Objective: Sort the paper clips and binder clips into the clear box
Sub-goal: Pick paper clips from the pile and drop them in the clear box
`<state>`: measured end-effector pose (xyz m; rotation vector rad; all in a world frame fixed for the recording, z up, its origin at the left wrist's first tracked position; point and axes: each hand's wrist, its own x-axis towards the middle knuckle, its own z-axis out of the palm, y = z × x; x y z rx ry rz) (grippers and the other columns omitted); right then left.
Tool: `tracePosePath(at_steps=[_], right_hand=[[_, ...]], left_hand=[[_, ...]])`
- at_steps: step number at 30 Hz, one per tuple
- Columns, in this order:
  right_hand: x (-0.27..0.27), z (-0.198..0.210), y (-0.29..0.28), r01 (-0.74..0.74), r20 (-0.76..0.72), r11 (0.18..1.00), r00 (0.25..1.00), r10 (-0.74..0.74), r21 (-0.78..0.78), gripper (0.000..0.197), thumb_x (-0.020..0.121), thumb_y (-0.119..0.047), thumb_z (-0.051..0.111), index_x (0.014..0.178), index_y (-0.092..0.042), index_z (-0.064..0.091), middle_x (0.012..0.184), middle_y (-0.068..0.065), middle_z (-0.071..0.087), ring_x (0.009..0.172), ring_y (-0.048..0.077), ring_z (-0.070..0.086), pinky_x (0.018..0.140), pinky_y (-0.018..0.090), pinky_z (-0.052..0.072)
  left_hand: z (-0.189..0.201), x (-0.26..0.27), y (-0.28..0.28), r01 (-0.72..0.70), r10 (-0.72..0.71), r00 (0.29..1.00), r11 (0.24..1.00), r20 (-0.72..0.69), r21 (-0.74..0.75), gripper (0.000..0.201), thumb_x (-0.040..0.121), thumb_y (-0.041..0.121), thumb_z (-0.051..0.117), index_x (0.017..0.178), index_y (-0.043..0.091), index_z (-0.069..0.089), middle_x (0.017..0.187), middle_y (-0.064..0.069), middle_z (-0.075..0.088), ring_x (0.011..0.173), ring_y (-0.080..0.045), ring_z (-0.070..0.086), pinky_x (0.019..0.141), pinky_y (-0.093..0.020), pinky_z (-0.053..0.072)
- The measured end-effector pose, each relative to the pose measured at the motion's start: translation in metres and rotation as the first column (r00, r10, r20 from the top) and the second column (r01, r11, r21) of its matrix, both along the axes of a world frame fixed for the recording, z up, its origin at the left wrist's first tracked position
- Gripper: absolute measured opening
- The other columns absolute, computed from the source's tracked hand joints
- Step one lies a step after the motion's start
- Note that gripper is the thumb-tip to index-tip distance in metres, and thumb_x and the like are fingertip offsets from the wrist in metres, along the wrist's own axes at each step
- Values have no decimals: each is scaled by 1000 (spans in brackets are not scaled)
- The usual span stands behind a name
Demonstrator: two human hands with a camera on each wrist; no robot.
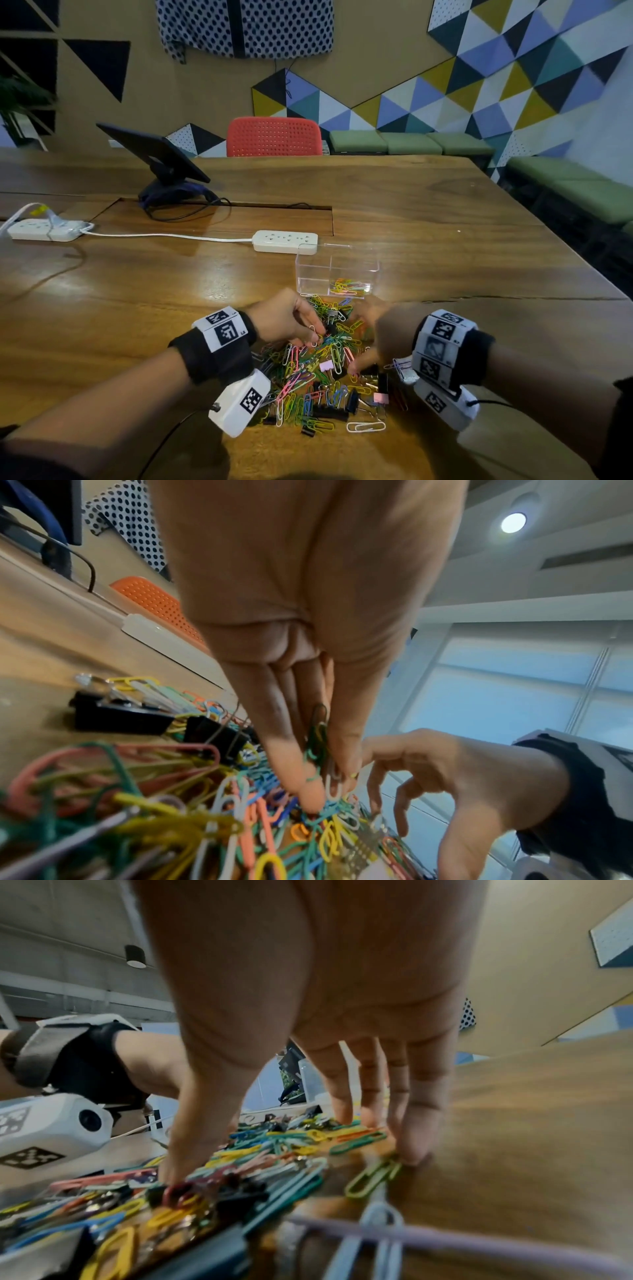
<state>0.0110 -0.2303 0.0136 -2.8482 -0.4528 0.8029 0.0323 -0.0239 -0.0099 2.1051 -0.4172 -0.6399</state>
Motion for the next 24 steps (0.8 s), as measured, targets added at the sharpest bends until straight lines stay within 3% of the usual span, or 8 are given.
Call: tracePosePath(at_steps=[2, 4, 8, 11, 16, 19, 22, 24], right_hand=[[-1, -2, 7, -32, 31, 999, 999, 33, -25, 84, 67, -54, 73, 136, -23, 37, 135, -3, 41, 115, 17, 48, 87, 27, 43], [0, -7, 13, -46, 32, 999, 998, 46, 13, 77, 67, -52, 75, 130, -22, 44, 128, -2, 48, 111, 15, 49, 92, 30, 43], [0, -14, 16, -68, 18, 993, 998, 67, 98, 54, 67, -43, 78, 112, -20, 60, 99, -9, 54, 87, 8, 54, 75, 23, 47], [-1, -20, 17, -100, 12, 988, 995, 99, 121, 43, 73, -32, 77, 110, -16, 64, 93, -8, 58, 68, -1, 49, 59, 10, 37], [0, -23, 20, -147, 25, 985, 989, 145, 93, 33, 77, -18, 74, 108, -11, 66, 95, -3, 66, 85, 6, 54, 63, 8, 34], [2, -23, 19, -145, 23, 986, 989, 143, 81, 28, 78, -16, 72, 105, -12, 67, 76, -12, 56, 80, 8, 54, 72, 15, 41], [2, -21, 18, -137, -3, 986, 990, 138, 96, 29, 79, -13, 70, 108, -10, 67, 80, -7, 59, 75, 9, 56, 64, 10, 40], [1, -19, 16, -141, 20, 984, 990, 140, 108, 29, 79, -15, 69, 108, -12, 67, 86, -6, 63, 80, 11, 59, 73, 16, 46]], left_hand=[[0, 2, 1, -30, 31, 999, 999, 22, -33, 16, 80, 3, 69, 96, 2, 69, 70, -1, 69, 56, 1, 64, 58, -13, 52], [1, 6, 3, -69, 71, 997, 992, 6, -108, 15, 81, 1, 67, 96, 3, 68, 67, 3, 71, 59, 0, 66, 60, -14, 54], [3, 14, 7, -136, 121, 990, 958, -76, -254, 20, 85, -5, 59, 100, 4, 66, 73, 4, 75, 68, -4, 70, 65, -16, 57], [11, 18, 4, -153, 151, 988, 944, -30, -293, 24, 84, -8, 58, 104, 3, 66, 79, 4, 75, 72, -6, 70, 67, -19, 57], [39, 35, -16, -160, 230, 948, 942, 221, -295, 28, 82, -10, 60, 103, 7, 67, 95, -5, 72, 85, -17, 69, 81, -34, 56], [52, 51, -30, -125, 201, 892, 970, 404, -207, 29, 82, -10, 59, 102, 9, 67, 94, -3, 71, 86, -16, 68, 81, -29, 56], [56, 64, -45, -98, 91, 823, 995, 561, -18, 26, 82, -6, 62, 103, 9, 70, 98, -3, 73, 89, -7, 66, 84, -16, 49], [55, 69, -54, -94, 29, 796, 993, 604, 77, 24, 82, -1, 64, 103, 9, 70, 99, -3, 74, 92, -8, 67, 85, -12, 46]])
